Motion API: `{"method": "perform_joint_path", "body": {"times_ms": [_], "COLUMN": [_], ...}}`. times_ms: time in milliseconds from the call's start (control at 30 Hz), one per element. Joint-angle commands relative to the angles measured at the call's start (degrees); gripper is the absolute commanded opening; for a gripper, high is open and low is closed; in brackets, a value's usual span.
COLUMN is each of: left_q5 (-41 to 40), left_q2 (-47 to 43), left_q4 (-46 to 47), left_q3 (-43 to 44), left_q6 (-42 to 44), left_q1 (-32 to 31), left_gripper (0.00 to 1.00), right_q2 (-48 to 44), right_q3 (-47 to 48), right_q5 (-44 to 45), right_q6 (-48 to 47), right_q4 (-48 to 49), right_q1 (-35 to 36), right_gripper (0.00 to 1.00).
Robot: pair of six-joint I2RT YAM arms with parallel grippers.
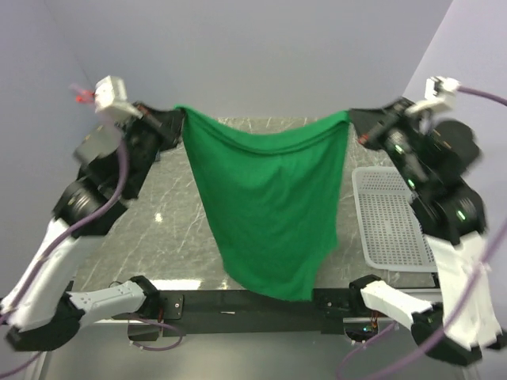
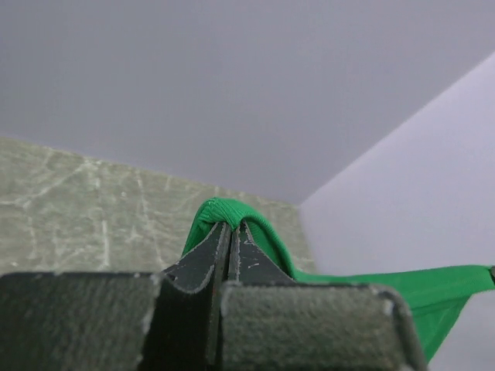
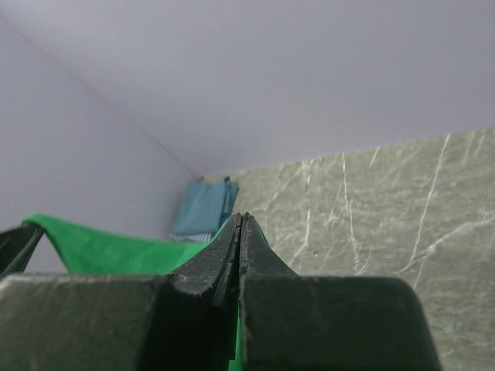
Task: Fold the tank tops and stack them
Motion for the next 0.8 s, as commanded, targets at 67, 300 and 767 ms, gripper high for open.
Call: {"method": "perform_joint_path", "body": {"times_ms": [67,300,767], "left_q5": [24.6,36.1,41.6], "left_q2": [12.6,26.2,-6.0], "left_q4": [10.6,8.0,18.4], "left_q3": [6.4,29.5,-37.0], "left_q6": [-0.3,-2.7,-13.1], "left_q1": [18.0,28.8,31.0], "left_gripper": [0.01,0.01,0.0], "right_q2": [12.2,30.4,5.2], "right_q3": [6.9,33.0,-28.2], "right_q5": [-4.5,-9.9,-2.5], "right_q6": [-1.9,-2.3,-2.3], "right_q4": [9.0,3.0,3.8], "right_q1": [-1.1,-3.0,-3.2], "right_gripper": [0.0,0.0,0.0]}}
